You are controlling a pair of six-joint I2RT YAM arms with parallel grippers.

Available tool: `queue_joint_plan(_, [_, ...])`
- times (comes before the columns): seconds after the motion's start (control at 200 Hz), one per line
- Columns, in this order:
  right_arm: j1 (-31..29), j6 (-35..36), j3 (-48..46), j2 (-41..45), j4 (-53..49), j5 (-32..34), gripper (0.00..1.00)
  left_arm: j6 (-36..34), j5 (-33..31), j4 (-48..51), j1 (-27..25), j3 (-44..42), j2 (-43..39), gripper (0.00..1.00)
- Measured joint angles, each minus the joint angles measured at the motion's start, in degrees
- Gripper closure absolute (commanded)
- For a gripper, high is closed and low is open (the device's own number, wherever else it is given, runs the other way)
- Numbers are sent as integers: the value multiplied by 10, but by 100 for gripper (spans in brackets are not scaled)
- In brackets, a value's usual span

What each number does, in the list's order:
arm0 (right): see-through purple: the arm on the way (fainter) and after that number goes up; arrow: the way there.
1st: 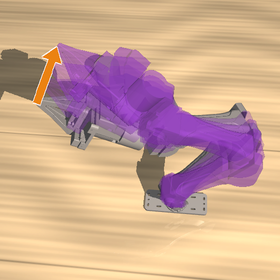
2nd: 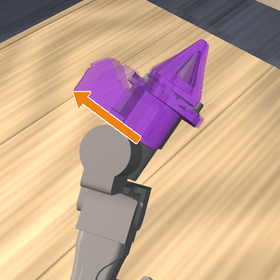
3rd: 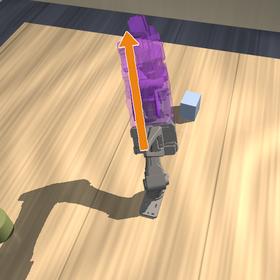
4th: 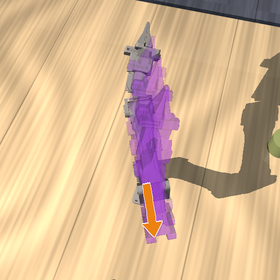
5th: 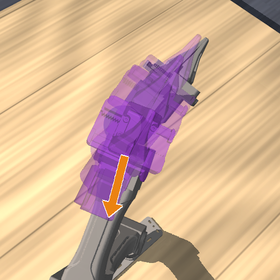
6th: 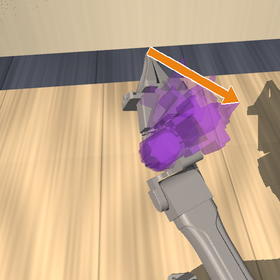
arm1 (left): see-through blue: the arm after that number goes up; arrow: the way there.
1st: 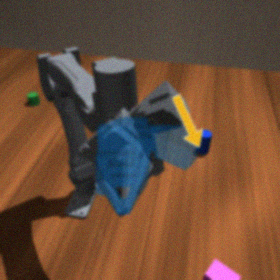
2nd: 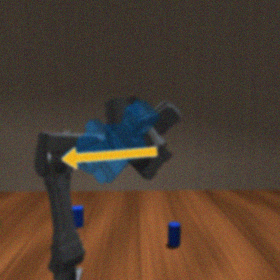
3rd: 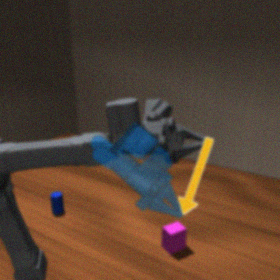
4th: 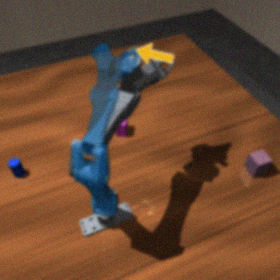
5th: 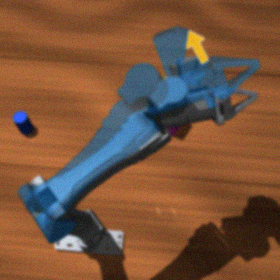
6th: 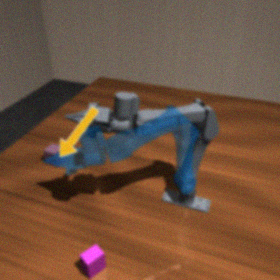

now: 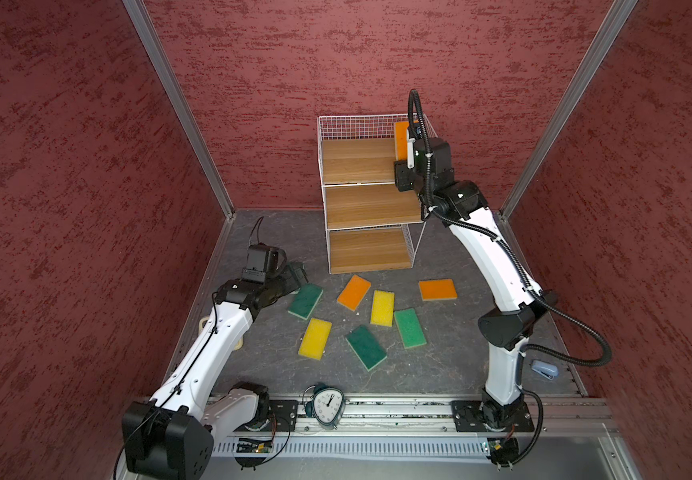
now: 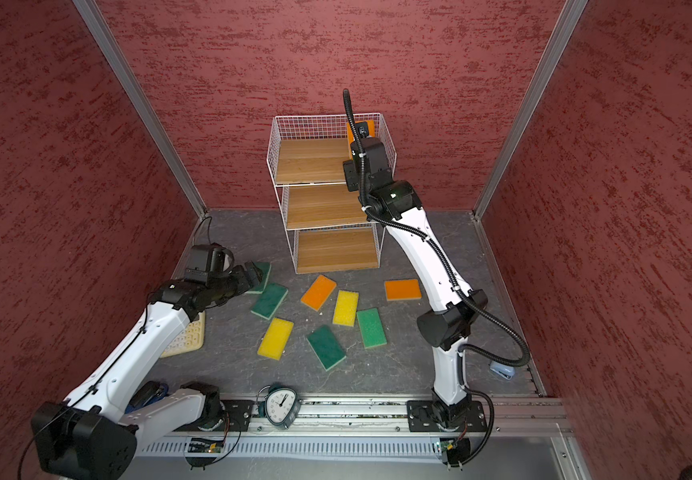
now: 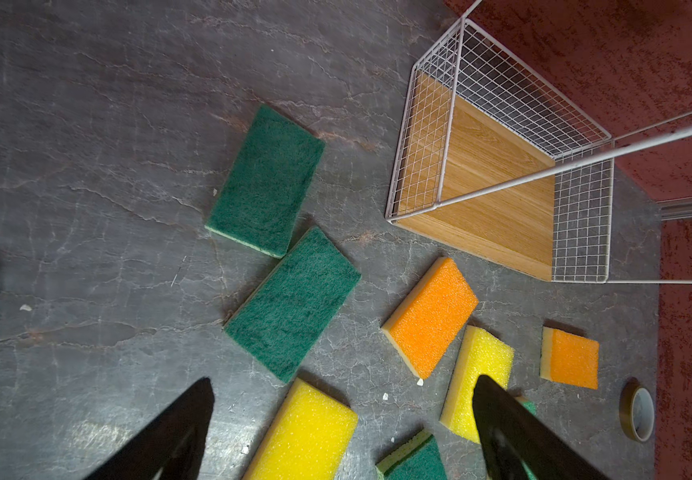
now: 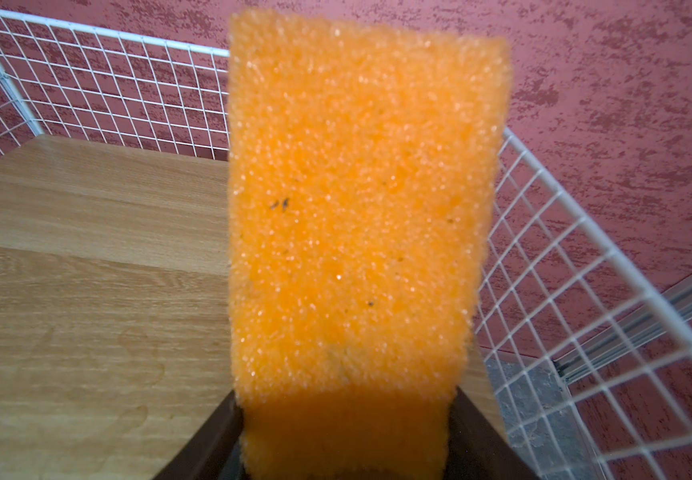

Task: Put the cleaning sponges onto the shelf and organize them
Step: 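Lower the orange sponge onto the top wooden shelf with the right gripper, then open the right gripper and raise it off the sponge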

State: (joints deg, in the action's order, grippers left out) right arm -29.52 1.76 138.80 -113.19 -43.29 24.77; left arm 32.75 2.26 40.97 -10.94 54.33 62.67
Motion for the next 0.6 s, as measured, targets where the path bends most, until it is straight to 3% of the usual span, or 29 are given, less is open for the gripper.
queue_joint_plan(0.306, [1, 0, 2, -2, 2, 11, 23, 5, 0, 0, 0, 0, 3, 2])
queue_joint_plan(0.596, [1, 0, 2, -2, 3, 11, 20, 10, 0, 0, -1, 0, 3, 2])
